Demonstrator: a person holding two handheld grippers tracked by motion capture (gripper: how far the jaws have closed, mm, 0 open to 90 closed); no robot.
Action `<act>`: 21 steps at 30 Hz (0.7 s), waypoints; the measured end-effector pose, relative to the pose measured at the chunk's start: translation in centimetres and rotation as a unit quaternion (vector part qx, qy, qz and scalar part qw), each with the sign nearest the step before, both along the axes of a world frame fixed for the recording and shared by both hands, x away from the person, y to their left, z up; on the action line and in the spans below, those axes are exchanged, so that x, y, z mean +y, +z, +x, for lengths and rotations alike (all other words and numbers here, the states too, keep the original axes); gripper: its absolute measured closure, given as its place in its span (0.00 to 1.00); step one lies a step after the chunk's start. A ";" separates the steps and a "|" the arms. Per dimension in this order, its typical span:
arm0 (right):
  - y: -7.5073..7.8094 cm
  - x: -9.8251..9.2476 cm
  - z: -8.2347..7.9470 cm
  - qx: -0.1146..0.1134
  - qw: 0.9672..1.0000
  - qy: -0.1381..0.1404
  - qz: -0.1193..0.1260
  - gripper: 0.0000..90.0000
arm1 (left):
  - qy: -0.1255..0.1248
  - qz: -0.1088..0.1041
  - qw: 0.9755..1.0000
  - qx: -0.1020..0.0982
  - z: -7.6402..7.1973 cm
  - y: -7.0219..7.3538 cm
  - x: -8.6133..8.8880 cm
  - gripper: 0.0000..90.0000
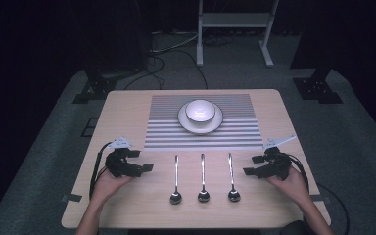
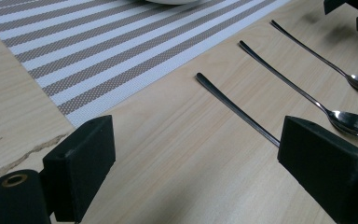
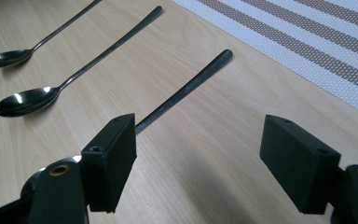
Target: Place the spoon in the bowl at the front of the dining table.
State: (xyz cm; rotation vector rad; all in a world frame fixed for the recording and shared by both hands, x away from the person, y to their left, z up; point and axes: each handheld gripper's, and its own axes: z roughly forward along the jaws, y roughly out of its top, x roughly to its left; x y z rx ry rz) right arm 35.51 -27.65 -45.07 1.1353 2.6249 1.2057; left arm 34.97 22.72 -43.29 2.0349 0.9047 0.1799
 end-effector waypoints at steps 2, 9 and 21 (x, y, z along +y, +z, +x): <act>0.0 -0.1 0.1 -0.002 1.000 -0.001 -0.001 0.29 | -0.002 0.001 1.000 -0.001 0.0 0.0 -0.2 0.11; -0.2 -0.2 0.0 0.000 1.000 -0.004 -0.017 0.28 | -0.034 0.008 0.999 -0.004 -0.5 0.2 -2.8 0.11; 0.0 0.3 0.1 -0.005 1.000 0.003 -0.028 0.28 | -0.110 0.030 0.994 -0.001 -1.1 -0.3 -8.8 0.12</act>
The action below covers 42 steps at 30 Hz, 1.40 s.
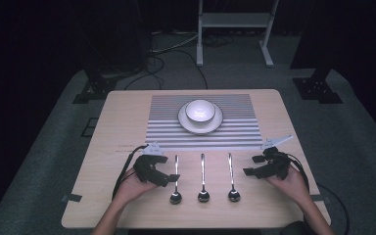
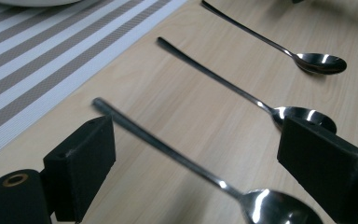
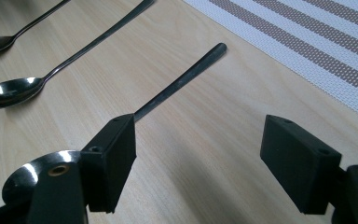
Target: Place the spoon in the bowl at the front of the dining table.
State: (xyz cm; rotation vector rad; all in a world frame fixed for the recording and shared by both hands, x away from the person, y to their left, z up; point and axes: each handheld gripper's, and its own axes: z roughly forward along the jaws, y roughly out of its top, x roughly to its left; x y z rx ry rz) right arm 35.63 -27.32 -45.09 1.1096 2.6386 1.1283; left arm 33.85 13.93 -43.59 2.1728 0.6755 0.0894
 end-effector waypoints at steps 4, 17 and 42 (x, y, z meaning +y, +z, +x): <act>0.0 -0.1 -0.1 0.000 1.000 0.000 0.000 0.28 | -0.019 0.005 1.000 0.000 -0.3 -0.1 -1.7 0.13; -0.1 0.2 -0.1 0.002 1.000 0.009 -0.013 0.28 | -0.063 0.015 0.998 0.009 -1.2 -0.8 -5.2 0.15; 0.1 0.1 -0.2 0.003 1.000 0.006 -0.001 0.27 | -0.144 0.035 0.989 0.000 -3.5 -1.5 -8.2 0.66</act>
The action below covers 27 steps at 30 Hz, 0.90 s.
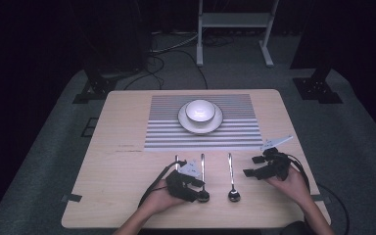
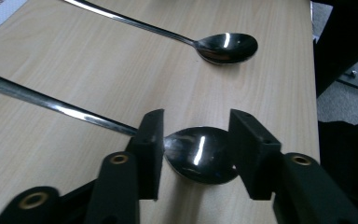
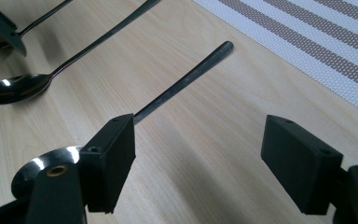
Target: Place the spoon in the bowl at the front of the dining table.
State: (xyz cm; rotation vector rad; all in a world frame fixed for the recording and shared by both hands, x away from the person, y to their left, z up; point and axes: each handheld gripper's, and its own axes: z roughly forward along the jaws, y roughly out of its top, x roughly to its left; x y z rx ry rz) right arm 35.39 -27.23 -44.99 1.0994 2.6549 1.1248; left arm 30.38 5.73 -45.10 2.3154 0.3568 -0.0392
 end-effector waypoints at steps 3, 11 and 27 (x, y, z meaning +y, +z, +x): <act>0.0 0.1 0.0 0.000 1.000 0.001 -0.003 0.27 | -0.005 0.005 1.000 -0.003 -0.2 0.0 -0.2 0.74; 0.1 0.1 0.0 -0.002 1.000 0.002 -0.003 0.27 | -0.018 0.022 1.000 -0.004 -0.7 -0.5 -0.8 0.80; 2.1 3.9 1.6 0.014 0.999 0.042 -0.010 0.24 | -0.015 0.028 0.999 0.001 -0.8 -1.6 -1.0 0.79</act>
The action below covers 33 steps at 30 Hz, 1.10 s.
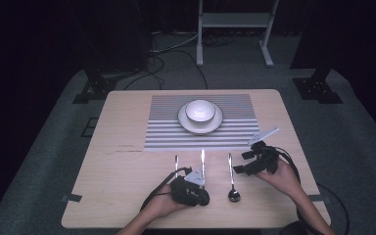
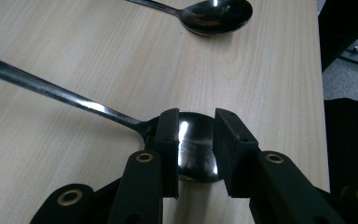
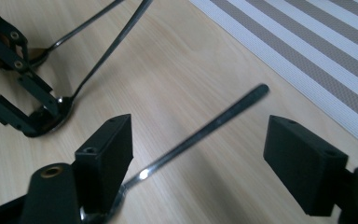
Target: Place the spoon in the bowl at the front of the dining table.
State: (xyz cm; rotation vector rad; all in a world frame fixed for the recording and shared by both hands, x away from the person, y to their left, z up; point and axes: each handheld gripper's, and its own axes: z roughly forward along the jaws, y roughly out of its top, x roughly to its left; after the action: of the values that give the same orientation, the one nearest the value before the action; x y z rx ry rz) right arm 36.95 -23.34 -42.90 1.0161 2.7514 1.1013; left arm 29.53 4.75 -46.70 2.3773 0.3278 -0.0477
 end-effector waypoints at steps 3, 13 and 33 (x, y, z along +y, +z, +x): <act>0.3 1.2 0.7 0.009 1.000 0.010 -0.002 0.21 | -0.001 -0.001 1.000 -0.001 0.0 0.0 0.0 0.79; 1.6 4.5 2.6 0.011 0.999 0.042 -0.029 0.21 | -0.002 -0.002 1.000 0.000 0.0 0.0 0.0 0.79; 1.7 8.1 4.4 0.025 0.996 0.065 -0.047 0.22 | -0.002 -0.005 1.000 -0.001 0.1 -0.1 0.1 0.79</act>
State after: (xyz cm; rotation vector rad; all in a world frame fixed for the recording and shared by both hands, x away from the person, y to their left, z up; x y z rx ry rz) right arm 41.39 -15.22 -41.19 0.8776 2.9136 0.9611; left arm 29.59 4.84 -46.80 2.3671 0.3219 -0.0483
